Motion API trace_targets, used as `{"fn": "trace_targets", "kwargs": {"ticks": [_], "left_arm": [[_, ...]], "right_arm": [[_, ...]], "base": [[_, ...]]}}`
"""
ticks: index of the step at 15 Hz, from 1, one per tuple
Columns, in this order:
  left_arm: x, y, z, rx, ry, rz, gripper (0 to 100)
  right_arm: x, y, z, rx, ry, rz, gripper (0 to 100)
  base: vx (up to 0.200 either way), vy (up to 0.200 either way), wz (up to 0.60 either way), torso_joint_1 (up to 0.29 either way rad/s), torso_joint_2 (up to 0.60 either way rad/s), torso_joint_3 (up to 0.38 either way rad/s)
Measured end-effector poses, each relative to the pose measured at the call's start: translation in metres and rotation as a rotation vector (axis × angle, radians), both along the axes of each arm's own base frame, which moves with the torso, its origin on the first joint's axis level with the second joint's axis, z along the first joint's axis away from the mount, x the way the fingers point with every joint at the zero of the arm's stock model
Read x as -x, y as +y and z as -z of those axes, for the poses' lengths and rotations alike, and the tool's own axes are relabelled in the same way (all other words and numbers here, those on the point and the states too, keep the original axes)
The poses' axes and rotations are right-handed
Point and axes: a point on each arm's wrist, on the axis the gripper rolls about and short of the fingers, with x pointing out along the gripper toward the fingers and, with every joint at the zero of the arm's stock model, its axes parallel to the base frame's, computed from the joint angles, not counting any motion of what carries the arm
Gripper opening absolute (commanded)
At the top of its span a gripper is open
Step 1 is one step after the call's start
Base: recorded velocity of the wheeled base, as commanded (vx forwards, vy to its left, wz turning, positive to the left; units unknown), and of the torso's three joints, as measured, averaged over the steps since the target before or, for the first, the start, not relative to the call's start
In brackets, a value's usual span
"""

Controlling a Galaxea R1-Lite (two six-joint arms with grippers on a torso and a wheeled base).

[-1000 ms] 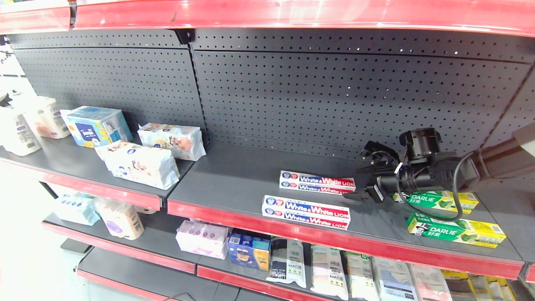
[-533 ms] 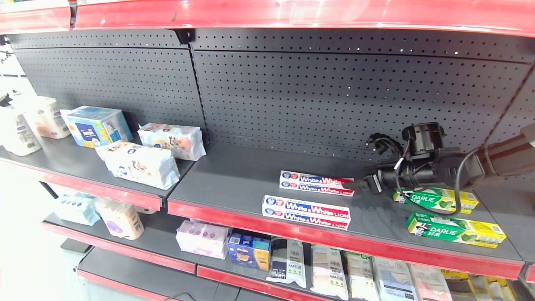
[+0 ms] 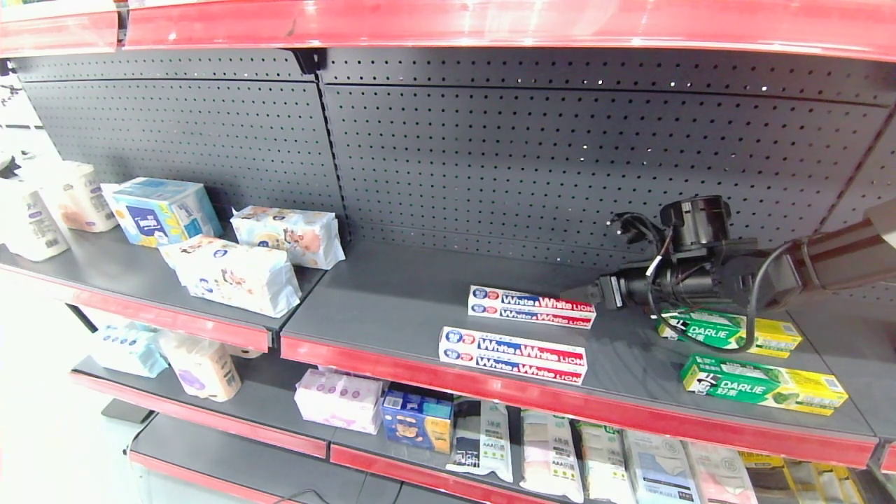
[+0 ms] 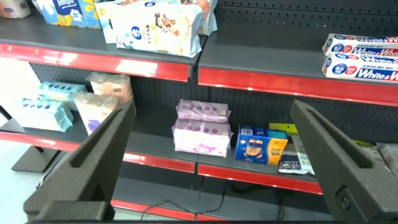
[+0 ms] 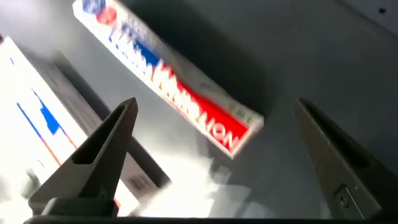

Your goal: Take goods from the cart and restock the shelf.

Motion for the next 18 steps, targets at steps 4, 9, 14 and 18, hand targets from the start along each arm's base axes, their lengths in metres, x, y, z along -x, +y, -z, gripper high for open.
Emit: {"fn": "trace_targets", "kwargs": {"ticks": [4, 9, 14, 18], "left_arm": [[0.000, 0.000, 0.000, 0.000, 0.000, 0.000, 100], [0.000, 0.000, 0.000, 0.000, 0.000, 0.000, 100], [0.000, 0.000, 0.000, 0.000, 0.000, 0.000, 100], [0.000, 0.000, 0.000, 0.000, 0.000, 0.000, 100]], "right_arm": [[-0.003, 0.015, 0.000, -0.054, 0.048, 0.077, 100], [-0.001, 0.022, 0.008, -0.039, 0.080, 0.101, 100], [0.002, 0.032, 0.014, -0.055, 0.119, 0.099, 100], [0.001, 0.032, 0.014, -0.054, 0.117, 0.100, 100]], "base": [[0.000, 0.000, 0.00, 0.000, 0.00, 0.000], [0.000, 0.000, 0.00, 0.000, 0.00, 0.000], [0.000, 0.000, 0.00, 0.000, 0.00, 0.000], [0.000, 0.000, 0.00, 0.000, 0.00, 0.000]]}}
